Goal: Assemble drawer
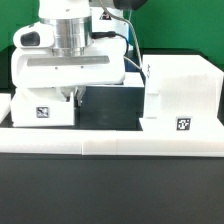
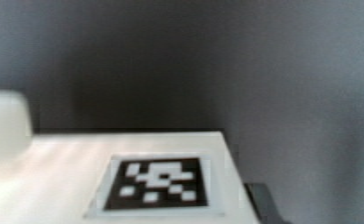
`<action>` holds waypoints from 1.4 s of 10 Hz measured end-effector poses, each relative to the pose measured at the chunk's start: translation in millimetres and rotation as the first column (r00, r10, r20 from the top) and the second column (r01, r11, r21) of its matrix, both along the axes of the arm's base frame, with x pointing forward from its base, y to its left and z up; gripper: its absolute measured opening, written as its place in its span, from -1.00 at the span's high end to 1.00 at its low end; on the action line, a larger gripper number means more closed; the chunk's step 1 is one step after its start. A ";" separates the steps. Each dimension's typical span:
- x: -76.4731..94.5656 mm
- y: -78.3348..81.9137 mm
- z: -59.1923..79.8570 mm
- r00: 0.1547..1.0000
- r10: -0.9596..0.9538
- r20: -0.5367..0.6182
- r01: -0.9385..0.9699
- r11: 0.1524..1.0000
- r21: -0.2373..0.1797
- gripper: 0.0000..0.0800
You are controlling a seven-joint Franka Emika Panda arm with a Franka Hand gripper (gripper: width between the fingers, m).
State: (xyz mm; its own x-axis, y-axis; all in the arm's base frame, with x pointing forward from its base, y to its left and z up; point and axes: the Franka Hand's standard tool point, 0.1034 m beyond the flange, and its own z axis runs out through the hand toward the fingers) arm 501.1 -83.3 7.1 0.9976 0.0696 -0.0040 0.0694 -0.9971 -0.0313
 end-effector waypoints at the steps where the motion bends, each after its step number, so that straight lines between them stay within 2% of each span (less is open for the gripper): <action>1: 0.0 0.0 0.0 1.000 0.000 0.000 0.000 1.000 0.000 0.89; 6: 0.2 1.4 0.5 1.000 0.011 -0.001 -0.011 1.000 -0.001 0.89; 7: 1.3 10.4 4.1 0.997 0.083 -0.007 -0.083 0.996 -0.009 0.89; 8: 1.6 19.8 9.0 0.991 0.134 -0.018 -0.134 0.991 -0.002 0.89; 10: 1.7 32.4 10.2 0.980 0.196 -0.021 -0.196 0.981 0.013 0.89; 13: 0.5 34.3 10.7 0.977 0.213 -0.018 -0.213 0.977 0.015 0.89; 14: 0.0 33.4 10.3 0.955 0.295 -0.016 -0.295 0.955 0.015 0.89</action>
Offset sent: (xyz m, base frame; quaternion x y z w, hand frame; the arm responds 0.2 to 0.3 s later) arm 0.0000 0.0000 0.0000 0.0000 0.0000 0.0000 1.0000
